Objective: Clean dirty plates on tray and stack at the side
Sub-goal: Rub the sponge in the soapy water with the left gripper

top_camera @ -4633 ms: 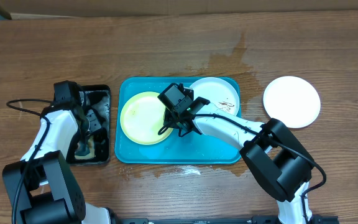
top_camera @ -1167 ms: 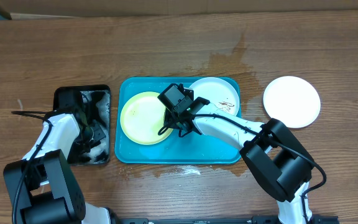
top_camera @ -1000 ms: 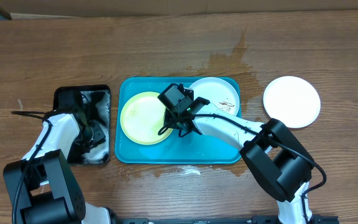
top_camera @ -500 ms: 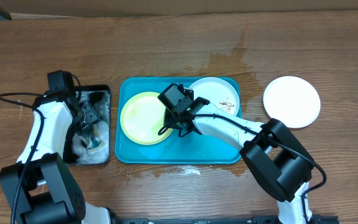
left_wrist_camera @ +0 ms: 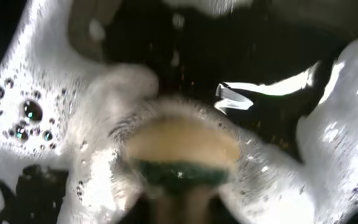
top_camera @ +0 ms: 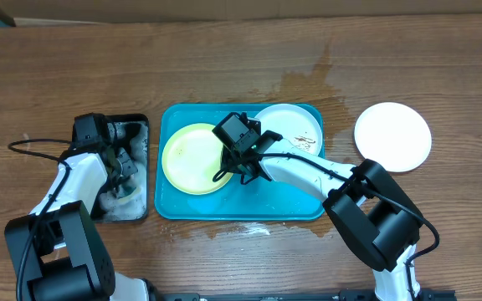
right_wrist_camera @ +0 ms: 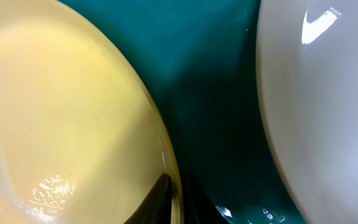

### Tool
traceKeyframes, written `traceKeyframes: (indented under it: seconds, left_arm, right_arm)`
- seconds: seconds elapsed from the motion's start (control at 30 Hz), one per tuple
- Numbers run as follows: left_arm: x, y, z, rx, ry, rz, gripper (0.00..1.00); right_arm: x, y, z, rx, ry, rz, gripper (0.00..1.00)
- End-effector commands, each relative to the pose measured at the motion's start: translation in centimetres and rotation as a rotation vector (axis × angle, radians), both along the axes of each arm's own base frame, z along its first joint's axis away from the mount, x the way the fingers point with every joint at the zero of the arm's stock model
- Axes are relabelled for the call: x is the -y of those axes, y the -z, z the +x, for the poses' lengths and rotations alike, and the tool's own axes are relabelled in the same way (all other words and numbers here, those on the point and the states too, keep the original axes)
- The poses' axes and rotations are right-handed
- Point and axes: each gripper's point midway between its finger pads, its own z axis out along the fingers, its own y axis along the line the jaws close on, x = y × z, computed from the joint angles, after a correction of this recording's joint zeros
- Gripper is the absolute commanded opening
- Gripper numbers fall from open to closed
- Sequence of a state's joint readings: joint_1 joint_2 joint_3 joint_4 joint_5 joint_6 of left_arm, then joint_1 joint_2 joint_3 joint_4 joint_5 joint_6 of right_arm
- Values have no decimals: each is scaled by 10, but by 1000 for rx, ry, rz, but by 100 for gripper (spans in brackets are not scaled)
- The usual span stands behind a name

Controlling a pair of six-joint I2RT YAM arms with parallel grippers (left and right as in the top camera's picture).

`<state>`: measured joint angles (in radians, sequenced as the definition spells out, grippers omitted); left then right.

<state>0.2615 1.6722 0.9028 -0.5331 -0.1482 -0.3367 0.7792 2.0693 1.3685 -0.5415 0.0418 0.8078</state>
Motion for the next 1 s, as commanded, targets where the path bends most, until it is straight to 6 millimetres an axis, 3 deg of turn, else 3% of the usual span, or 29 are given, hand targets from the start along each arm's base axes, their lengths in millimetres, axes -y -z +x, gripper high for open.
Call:
traceKeyframes:
  seconds: [0.0,0.03,0.13,0.17,0.33,0.43,0.6,0.63,0.77,0.83,0.9,0.97]
  left_arm:
    - [-3,-2,5,11,21,29,7]
    - [-4,-4,7,15,28,33,14]
    - [-4,-10,10,11,43,34,72]
    - [-3,-11,9,3,44,27,75]
    - [8,-7,-8,-70,50,-32,72]
    - [11,-4,-17,-104,51,-42,66]
    - [12,10,-26,-113,51,-38,65]
    - [12,12,-25,-102,51,-35,62]
    - [11,13,-21,-83,51,-32,33]
    - [11,13,-21,-80,51,-29,32]
    - [10,13,-20,-77,50,-27,39]
    - [10,12,-18,-72,54,-24,33]
  right_arm:
    - [12,24,-12,-50,-3,-63,10]
    - [12,25,-12,-50,-3,-63,10]
    - [12,25,-12,-50,-3,-63,10]
    - [12,24,-12,-49,-3,-63,10]
    - [12,24,-11,-49,-3,-62,11]
    - [12,24,-11,-49,-3,-62,12]
    - [11,24,-10,-43,-3,-56,15]
    - [11,24,-10,-43,-3,-57,15]
    - [11,24,-10,-44,-3,-58,15]
    - [11,24,-10,-44,-3,-57,16]
    - [11,24,-10,-44,-3,-57,24]
    - [11,24,-10,-45,-3,-58,29]
